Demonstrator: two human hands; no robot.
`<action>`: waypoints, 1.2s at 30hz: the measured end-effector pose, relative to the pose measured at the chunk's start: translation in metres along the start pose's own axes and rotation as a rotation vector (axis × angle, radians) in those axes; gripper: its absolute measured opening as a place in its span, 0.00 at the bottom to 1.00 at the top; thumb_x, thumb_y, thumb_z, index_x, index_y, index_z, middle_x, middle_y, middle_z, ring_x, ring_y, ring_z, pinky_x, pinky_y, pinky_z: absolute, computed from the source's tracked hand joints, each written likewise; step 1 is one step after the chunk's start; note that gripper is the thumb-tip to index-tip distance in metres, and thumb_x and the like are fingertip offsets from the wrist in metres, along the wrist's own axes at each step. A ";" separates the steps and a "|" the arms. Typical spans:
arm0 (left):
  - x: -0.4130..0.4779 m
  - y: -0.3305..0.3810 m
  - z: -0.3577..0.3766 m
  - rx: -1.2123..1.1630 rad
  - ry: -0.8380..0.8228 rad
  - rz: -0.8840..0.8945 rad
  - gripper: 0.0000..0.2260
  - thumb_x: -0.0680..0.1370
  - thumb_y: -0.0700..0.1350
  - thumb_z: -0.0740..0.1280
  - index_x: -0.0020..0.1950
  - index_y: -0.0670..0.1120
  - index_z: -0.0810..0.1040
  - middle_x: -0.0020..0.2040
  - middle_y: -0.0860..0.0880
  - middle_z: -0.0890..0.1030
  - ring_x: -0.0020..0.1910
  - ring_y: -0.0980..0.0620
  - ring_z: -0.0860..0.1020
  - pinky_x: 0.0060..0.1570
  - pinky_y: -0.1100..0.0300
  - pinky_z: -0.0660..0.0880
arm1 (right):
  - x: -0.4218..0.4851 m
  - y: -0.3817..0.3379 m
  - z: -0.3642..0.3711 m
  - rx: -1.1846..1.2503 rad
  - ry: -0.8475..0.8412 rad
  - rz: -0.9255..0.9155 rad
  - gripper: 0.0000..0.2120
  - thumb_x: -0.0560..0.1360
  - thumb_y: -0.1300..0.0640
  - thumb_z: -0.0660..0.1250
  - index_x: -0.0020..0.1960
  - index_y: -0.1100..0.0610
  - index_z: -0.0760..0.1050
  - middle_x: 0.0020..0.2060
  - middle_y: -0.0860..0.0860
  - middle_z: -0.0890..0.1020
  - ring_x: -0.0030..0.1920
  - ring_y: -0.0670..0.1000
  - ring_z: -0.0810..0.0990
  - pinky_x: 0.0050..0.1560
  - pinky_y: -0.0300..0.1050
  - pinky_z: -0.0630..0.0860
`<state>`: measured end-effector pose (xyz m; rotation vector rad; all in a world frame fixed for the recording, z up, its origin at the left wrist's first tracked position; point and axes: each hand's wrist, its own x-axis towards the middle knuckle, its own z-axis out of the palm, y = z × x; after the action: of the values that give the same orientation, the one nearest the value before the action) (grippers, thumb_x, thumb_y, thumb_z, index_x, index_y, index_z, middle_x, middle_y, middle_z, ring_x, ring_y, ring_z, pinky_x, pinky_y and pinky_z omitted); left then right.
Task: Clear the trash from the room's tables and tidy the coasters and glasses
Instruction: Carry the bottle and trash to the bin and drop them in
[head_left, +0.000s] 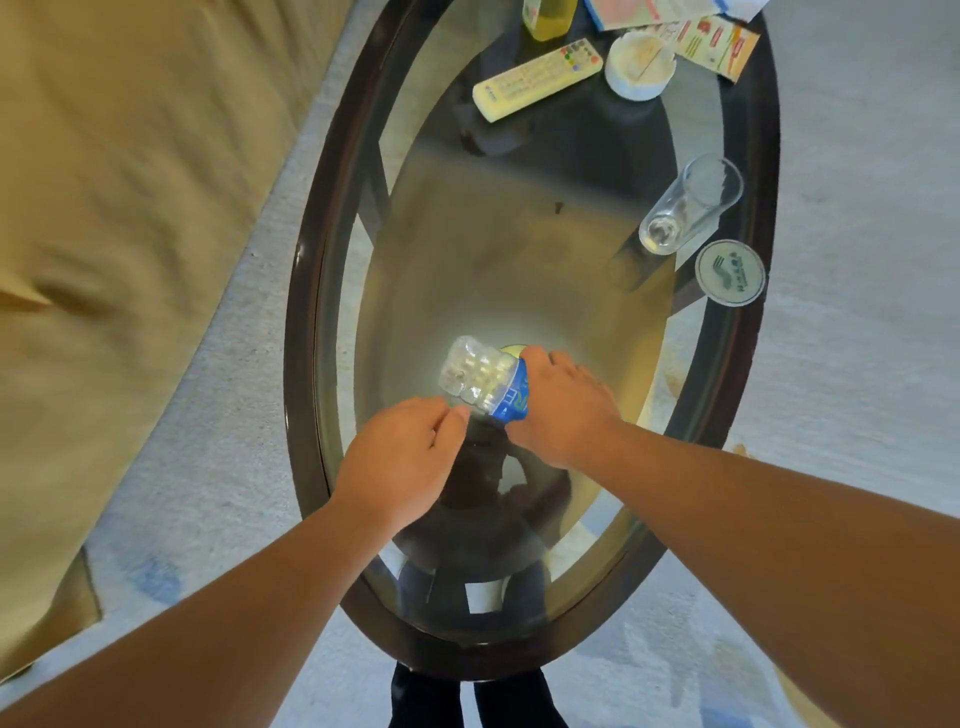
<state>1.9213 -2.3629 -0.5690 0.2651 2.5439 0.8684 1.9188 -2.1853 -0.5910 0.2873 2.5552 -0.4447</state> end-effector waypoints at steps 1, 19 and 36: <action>-0.001 0.006 -0.003 0.015 0.004 0.009 0.19 0.81 0.54 0.55 0.31 0.51 0.66 0.27 0.51 0.70 0.29 0.52 0.72 0.31 0.57 0.69 | -0.005 0.000 -0.006 0.053 0.008 -0.004 0.27 0.67 0.48 0.71 0.61 0.52 0.63 0.54 0.51 0.71 0.54 0.56 0.73 0.55 0.55 0.73; -0.041 0.206 -0.114 0.033 0.120 0.408 0.19 0.79 0.51 0.60 0.28 0.49 0.63 0.25 0.55 0.70 0.24 0.54 0.65 0.27 0.56 0.63 | -0.167 0.020 -0.189 0.629 0.371 0.036 0.25 0.64 0.49 0.72 0.57 0.51 0.66 0.48 0.50 0.77 0.47 0.54 0.79 0.48 0.55 0.77; -0.203 0.408 -0.123 0.094 -0.082 0.945 0.09 0.76 0.45 0.58 0.35 0.47 0.70 0.28 0.49 0.74 0.32 0.49 0.73 0.31 0.55 0.67 | -0.488 0.072 -0.242 0.709 0.953 0.484 0.24 0.64 0.47 0.72 0.54 0.49 0.64 0.47 0.46 0.76 0.45 0.51 0.77 0.42 0.46 0.72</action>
<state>2.0605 -2.1721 -0.1602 1.5678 2.3240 0.9939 2.2373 -2.0860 -0.1543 1.6676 2.8945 -1.2285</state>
